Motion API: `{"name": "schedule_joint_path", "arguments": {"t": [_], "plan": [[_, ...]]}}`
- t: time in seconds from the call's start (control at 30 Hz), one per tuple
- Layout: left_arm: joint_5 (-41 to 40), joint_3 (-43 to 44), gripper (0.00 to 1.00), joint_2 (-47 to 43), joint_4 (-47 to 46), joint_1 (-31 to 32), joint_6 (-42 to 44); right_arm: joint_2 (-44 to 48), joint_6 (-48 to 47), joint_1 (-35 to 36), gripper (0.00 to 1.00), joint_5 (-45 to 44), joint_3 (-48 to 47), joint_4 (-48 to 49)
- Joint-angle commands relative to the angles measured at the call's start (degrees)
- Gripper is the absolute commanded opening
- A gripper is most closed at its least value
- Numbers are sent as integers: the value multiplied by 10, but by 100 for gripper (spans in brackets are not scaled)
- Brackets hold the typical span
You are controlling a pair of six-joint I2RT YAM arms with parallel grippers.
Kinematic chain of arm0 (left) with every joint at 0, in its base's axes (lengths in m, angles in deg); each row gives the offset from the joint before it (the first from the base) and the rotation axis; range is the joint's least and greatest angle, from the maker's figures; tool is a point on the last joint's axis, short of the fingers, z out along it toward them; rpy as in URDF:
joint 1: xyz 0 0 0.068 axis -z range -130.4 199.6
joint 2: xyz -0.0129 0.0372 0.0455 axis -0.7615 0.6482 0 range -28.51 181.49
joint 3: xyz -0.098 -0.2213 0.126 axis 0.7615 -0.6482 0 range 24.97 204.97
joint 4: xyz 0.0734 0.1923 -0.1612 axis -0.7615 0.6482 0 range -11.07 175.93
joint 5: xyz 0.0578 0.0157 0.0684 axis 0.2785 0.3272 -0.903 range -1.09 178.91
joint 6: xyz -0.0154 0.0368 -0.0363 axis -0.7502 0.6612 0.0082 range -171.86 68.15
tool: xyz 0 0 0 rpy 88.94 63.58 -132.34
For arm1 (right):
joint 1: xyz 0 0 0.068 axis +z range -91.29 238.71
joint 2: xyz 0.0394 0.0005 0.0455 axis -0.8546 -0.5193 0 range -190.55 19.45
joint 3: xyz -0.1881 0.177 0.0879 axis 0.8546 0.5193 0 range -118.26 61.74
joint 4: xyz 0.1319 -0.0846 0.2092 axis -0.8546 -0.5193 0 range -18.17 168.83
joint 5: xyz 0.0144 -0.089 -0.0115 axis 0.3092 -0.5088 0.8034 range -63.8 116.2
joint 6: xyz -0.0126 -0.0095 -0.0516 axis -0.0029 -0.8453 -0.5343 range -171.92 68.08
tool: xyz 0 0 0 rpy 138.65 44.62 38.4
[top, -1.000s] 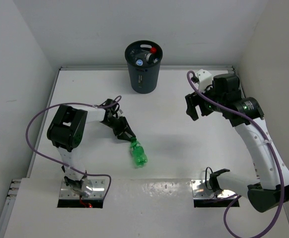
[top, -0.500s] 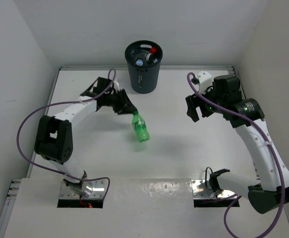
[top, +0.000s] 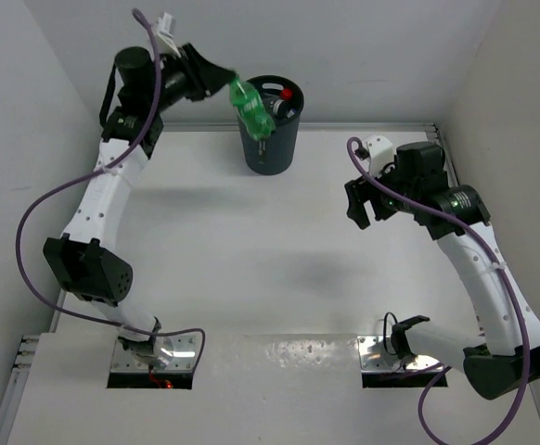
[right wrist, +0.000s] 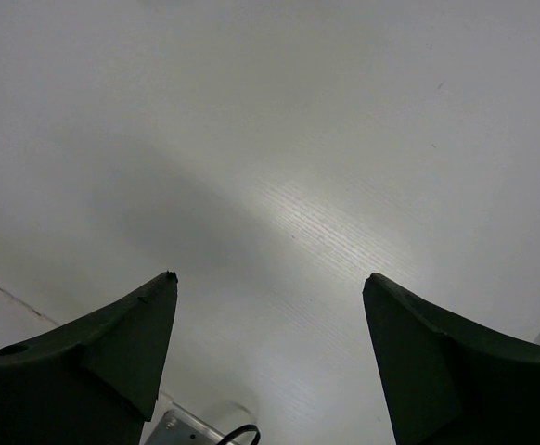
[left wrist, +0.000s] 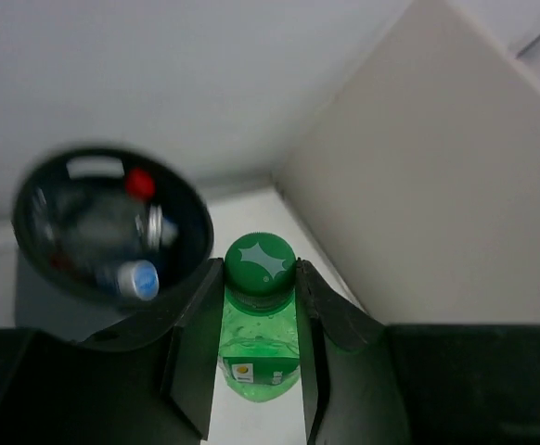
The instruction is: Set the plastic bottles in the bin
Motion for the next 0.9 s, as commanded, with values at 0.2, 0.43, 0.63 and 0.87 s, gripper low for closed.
{"name": "schedule_joint_path", "arguments": {"t": [0.2, 0.43, 0.63, 0.87], "plan": [[-158, 104, 0, 68, -265, -11, 98, 8, -5, 2, 80, 3, 18, 31], [-199, 7, 0, 98, -397, 40, 294, 1, -1, 2, 80, 4, 30, 39], [-187, 4, 0, 148, -414, 68, 385, 15, 1, 1, 80, 0, 45, 41], [-244, -40, 0, 155, -426, 111, 517, 31, 1, 2, 80, -7, 48, 33]]}}
